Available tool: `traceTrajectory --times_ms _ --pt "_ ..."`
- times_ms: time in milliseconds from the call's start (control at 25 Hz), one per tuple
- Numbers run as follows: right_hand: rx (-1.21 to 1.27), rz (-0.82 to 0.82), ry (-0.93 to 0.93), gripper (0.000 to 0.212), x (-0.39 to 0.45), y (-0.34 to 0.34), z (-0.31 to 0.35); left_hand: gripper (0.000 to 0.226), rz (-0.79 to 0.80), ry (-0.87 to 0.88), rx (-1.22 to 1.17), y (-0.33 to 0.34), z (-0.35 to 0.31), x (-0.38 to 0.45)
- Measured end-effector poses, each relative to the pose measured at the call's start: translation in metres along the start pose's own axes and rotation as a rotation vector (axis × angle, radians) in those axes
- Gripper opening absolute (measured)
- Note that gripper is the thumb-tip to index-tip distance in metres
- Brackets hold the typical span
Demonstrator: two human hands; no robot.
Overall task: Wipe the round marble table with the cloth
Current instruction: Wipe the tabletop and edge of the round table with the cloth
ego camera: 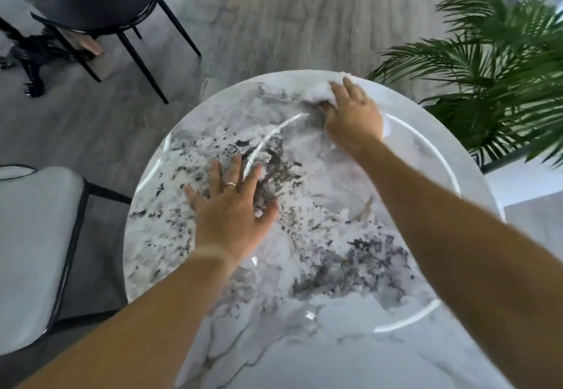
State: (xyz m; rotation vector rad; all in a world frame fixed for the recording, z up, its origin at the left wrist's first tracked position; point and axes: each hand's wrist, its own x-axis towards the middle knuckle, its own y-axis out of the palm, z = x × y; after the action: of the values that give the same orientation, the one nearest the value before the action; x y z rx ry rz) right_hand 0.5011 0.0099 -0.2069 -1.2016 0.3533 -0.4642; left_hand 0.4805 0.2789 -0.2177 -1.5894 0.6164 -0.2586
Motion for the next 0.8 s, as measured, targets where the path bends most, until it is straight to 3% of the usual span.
traceTrajectory --times_ms 160,240,280,400,520,680,760,800 --pt "0.086 -0.026 -0.365 0.054 -0.187 0.018 -0.028 0.068 -0.017 0.076 0.008 0.006 -0.012 -0.021" --pt "0.027 0.002 -0.505 0.051 -0.166 0.018 -0.057 0.068 -0.010 0.119 0.021 0.005 -0.012 -0.011" --pt "-0.016 -0.012 -0.483 0.051 -0.130 0.008 -0.061 0.068 -0.015 0.148 0.029 0.003 -0.015 0.002" --pt "-0.049 -0.017 -0.162 0.054 -0.004 -0.017 -0.071 0.068 -0.020 0.191 0.045 -0.001 -0.033 0.042" --pt "-0.003 -0.042 0.030 0.053 -0.010 -0.021 -0.076 0.068 0.002 0.221 0.006 0.002 -0.059 0.046" --pt "0.060 -0.069 -0.194 0.054 -0.152 -0.010 -0.103 0.071 -0.034 0.306 0.011 0.012 -0.082 0.015" --pt "0.000 -0.022 -0.231 0.054 -0.123 -0.024 -0.131 0.076 -0.035 0.357 0.025 0.015 -0.092 0.023" --pt "-0.032 -0.009 -0.134 0.054 -0.092 -0.031 -0.141 0.078 -0.029 0.379 0.030 0.016 -0.098 0.030"
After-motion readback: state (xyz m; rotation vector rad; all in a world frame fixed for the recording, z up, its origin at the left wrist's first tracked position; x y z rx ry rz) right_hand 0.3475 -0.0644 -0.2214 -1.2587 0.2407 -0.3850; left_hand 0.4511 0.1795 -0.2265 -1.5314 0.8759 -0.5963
